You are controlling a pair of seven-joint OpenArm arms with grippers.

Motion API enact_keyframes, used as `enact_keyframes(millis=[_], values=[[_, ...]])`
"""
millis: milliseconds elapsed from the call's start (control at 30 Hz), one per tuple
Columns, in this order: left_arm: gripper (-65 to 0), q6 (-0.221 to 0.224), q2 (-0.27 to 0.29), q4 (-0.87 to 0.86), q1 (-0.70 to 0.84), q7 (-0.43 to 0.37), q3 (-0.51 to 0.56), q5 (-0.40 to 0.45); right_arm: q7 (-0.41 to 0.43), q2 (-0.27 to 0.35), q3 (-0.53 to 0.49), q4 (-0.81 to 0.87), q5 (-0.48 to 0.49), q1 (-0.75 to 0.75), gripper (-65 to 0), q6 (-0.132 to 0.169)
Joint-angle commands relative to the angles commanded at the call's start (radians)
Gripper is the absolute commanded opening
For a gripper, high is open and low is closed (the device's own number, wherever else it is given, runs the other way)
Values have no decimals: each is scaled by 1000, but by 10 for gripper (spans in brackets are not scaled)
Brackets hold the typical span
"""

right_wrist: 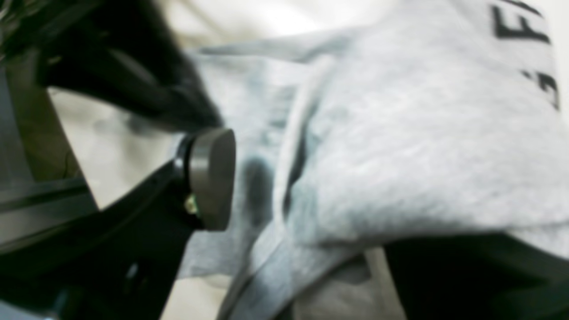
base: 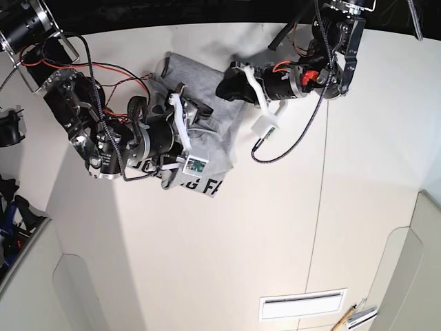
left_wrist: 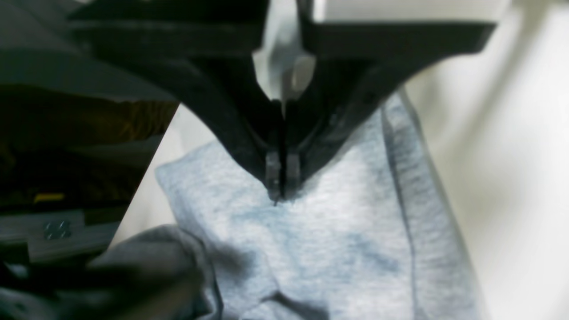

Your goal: Fold the T-shirt properly

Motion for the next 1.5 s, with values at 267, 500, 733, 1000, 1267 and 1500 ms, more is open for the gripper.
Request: enact_keyframes(millis=[267, 500, 733, 1000, 1267, 1500], values=[[-650, 0, -3, -14, -48, -3, -8, 53, -11, 47, -11, 119, 48, -112, -285, 10], [-650, 0, -3, -14, -61, 19, -8, 35, 40, 63, -12, 173, 12, -137, -285, 6], [-650, 0, -3, 45, -61, 55, -8, 1, 113, 12, 186, 174, -51, -138, -348, -36], [-650, 0, -3, 85, -61, 72, -8, 2, 118, -6, 530, 138, -32, -138, -650, -35], [-650, 0, -3, 85, -61, 71, -8, -3, 154, -31, 544, -168, 51, -138, -650, 10], [-650, 0, -3, 85, -61, 72, -8, -2, 150, -185, 492, -205, 35, -138, -650, 25]])
